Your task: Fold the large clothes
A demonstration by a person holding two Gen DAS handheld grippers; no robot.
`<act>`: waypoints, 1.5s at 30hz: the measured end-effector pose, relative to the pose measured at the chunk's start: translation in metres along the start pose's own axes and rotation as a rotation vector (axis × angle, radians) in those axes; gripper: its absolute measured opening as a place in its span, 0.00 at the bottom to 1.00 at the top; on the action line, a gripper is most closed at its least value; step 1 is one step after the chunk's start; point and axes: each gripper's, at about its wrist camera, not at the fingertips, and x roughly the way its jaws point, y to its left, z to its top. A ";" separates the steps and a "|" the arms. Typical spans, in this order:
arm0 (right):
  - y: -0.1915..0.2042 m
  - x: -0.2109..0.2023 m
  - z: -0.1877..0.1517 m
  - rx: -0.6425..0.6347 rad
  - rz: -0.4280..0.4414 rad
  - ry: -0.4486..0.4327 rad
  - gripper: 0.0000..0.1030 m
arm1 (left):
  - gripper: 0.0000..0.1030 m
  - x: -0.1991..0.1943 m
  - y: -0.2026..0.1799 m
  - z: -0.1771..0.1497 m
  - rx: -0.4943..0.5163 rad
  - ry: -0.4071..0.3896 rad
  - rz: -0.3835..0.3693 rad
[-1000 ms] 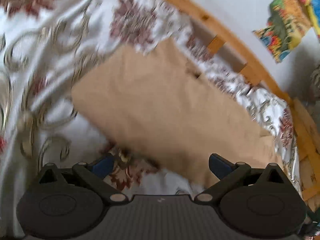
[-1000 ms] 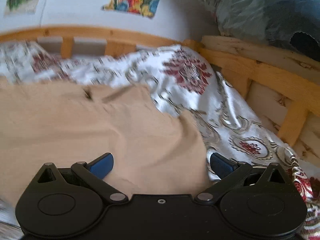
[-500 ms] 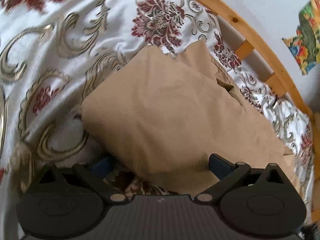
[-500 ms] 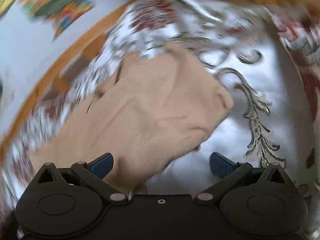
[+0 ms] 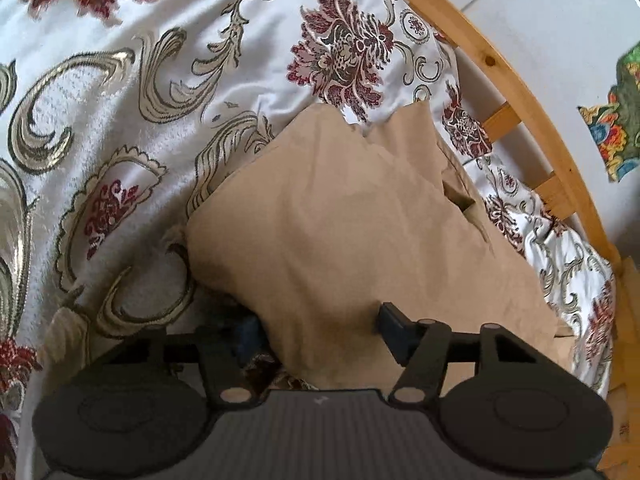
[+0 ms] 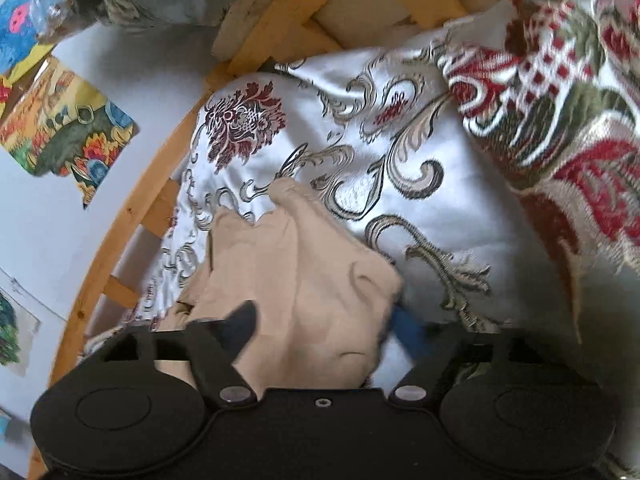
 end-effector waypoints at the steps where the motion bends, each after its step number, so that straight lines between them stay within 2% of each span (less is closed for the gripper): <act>1: 0.000 0.001 -0.001 -0.009 -0.018 0.001 0.43 | 0.64 0.001 0.002 0.000 -0.007 0.000 -0.006; 3: -0.004 0.004 -0.002 -0.011 -0.046 0.005 0.30 | 0.60 0.004 0.002 0.000 -0.007 -0.004 -0.009; 4: -0.006 0.004 -0.002 -0.009 -0.048 -0.001 0.25 | 0.41 0.003 0.002 -0.001 0.001 -0.016 -0.012; 5: -0.007 0.003 -0.003 -0.018 -0.046 -0.009 0.24 | 0.13 0.001 0.000 -0.001 0.023 -0.037 -0.006; 7: -0.003 -0.002 -0.003 -0.053 -0.044 -0.019 0.16 | 0.06 -0.002 -0.002 0.000 0.056 -0.046 -0.003; 10: 0.005 -0.020 -0.003 -0.083 -0.031 -0.038 0.07 | 0.03 -0.011 -0.002 0.000 0.080 -0.066 -0.016; 15: 0.008 -0.068 -0.011 -0.070 -0.013 -0.063 0.04 | 0.02 -0.041 -0.001 0.003 0.135 -0.110 -0.041; 18: 0.005 -0.081 -0.021 -0.098 -0.038 -0.056 0.04 | 0.02 -0.044 0.006 0.003 0.192 -0.084 -0.045; 20: 0.003 -0.078 -0.022 -0.118 -0.074 -0.037 0.06 | 0.08 -0.040 0.018 0.002 0.164 -0.061 -0.063; 22: 0.006 -0.074 -0.022 -0.152 -0.116 -0.049 0.21 | 0.14 -0.038 0.026 0.002 0.138 -0.060 -0.067; 23: 0.009 -0.074 -0.023 -0.175 -0.132 -0.071 0.24 | 0.17 -0.038 0.027 0.002 0.139 -0.065 -0.074; 24: 0.013 -0.074 -0.024 -0.200 -0.133 -0.084 0.37 | 0.21 -0.037 0.027 0.002 0.148 -0.067 -0.077; 25: 0.015 -0.073 -0.026 -0.220 -0.121 -0.090 0.55 | 0.37 -0.035 0.026 0.002 0.167 -0.062 -0.075; 26: 0.017 -0.073 -0.029 -0.239 -0.105 -0.100 0.65 | 0.53 -0.031 0.024 0.001 0.188 -0.050 -0.073; 27: 0.019 -0.072 -0.032 -0.259 -0.099 -0.112 0.77 | 0.58 -0.028 0.023 -0.001 0.197 -0.044 -0.063; 30: 0.031 -0.068 -0.042 -0.355 -0.124 -0.149 0.80 | 0.71 -0.022 0.027 -0.006 0.164 -0.052 -0.073; 31: 0.036 -0.068 -0.046 -0.396 -0.121 -0.161 0.85 | 0.74 -0.020 0.029 -0.007 0.153 -0.043 -0.089; 34: 0.057 -0.068 -0.063 -0.553 -0.039 -0.177 0.99 | 0.80 -0.016 0.027 -0.009 0.164 -0.044 -0.098; 37: 0.087 -0.060 -0.085 -0.769 0.092 -0.109 0.99 | 0.84 -0.012 0.025 -0.008 0.161 -0.036 -0.108; 41: 0.116 -0.054 -0.103 -0.960 0.180 -0.174 0.99 | 0.84 -0.010 0.034 -0.001 0.088 -0.031 -0.144; 42: 0.123 -0.047 -0.106 -1.003 0.187 -0.170 0.99 | 0.84 -0.010 0.035 -0.001 0.077 -0.030 -0.148; 45: 0.139 -0.017 -0.121 -1.139 0.138 -0.163 0.99 | 0.84 -0.009 0.036 0.001 0.062 -0.030 -0.150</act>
